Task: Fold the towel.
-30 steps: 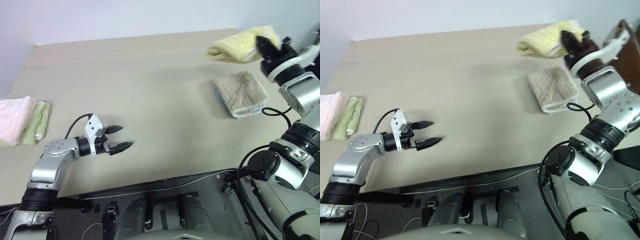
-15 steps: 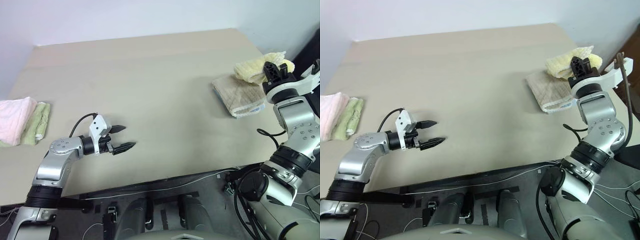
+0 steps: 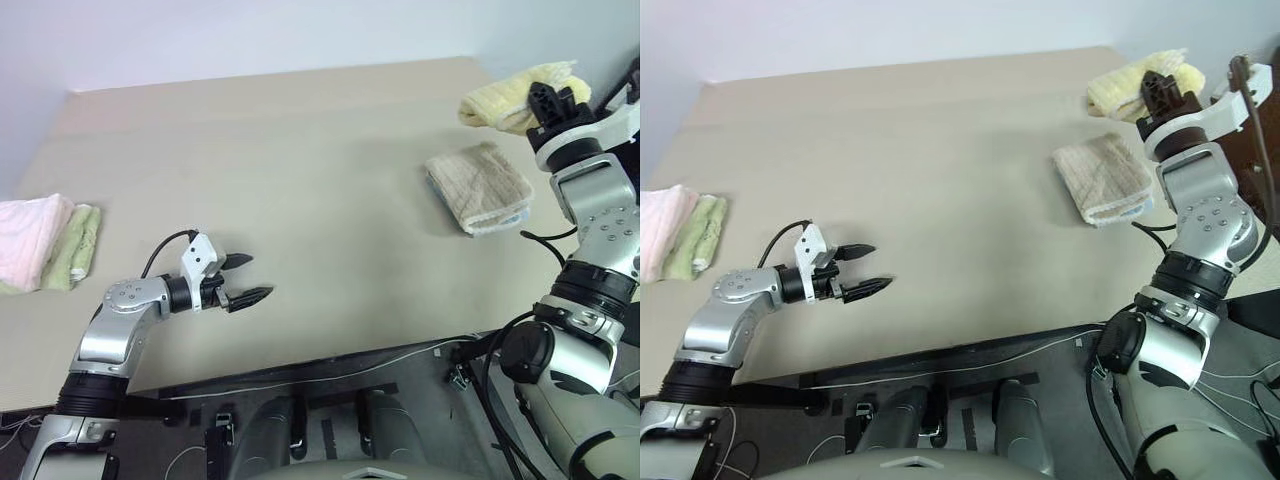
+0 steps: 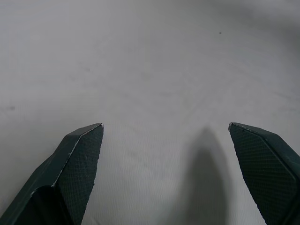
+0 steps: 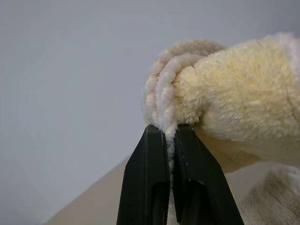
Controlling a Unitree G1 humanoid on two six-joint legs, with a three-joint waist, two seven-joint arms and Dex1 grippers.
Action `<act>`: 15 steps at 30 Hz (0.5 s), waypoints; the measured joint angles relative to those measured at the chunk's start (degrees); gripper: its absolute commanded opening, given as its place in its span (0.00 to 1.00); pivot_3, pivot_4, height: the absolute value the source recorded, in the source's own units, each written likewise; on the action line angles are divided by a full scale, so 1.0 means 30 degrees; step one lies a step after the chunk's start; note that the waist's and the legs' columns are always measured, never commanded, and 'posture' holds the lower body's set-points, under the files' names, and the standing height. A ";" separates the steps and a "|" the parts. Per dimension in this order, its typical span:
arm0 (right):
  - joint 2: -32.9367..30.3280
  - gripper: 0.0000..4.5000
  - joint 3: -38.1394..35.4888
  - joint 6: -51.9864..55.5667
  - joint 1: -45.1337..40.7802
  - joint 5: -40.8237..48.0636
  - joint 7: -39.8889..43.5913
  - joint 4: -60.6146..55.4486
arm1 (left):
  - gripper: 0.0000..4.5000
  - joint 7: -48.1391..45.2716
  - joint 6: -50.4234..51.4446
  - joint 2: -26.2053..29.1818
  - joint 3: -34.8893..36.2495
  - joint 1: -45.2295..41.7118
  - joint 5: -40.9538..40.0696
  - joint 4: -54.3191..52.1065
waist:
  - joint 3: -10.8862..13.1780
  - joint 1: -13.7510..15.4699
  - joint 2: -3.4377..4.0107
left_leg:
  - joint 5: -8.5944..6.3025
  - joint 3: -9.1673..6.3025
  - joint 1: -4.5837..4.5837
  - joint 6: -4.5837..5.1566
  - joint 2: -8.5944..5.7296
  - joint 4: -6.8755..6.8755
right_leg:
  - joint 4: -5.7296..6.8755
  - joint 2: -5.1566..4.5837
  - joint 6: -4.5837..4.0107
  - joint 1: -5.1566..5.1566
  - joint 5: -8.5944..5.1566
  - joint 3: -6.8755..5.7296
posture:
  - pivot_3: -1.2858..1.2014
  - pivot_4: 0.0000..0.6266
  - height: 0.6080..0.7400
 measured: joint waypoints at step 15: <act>0.1411 0.01 -0.0253 0.0795 0.4989 0.0759 -0.1787 -0.2309 | 1.00 0.0391 -0.0147 0.0358 0.0244 0.0648 0.0033 -0.0548 | 0.0001 -0.0004 0.0004 | -0.0004 -0.0008 0.0022 -0.0006 0.0000 0.0006 | 0.0012 0.0003 0.0002 0.0020 0.0001 -0.0002 | 0.52 0.24 1.00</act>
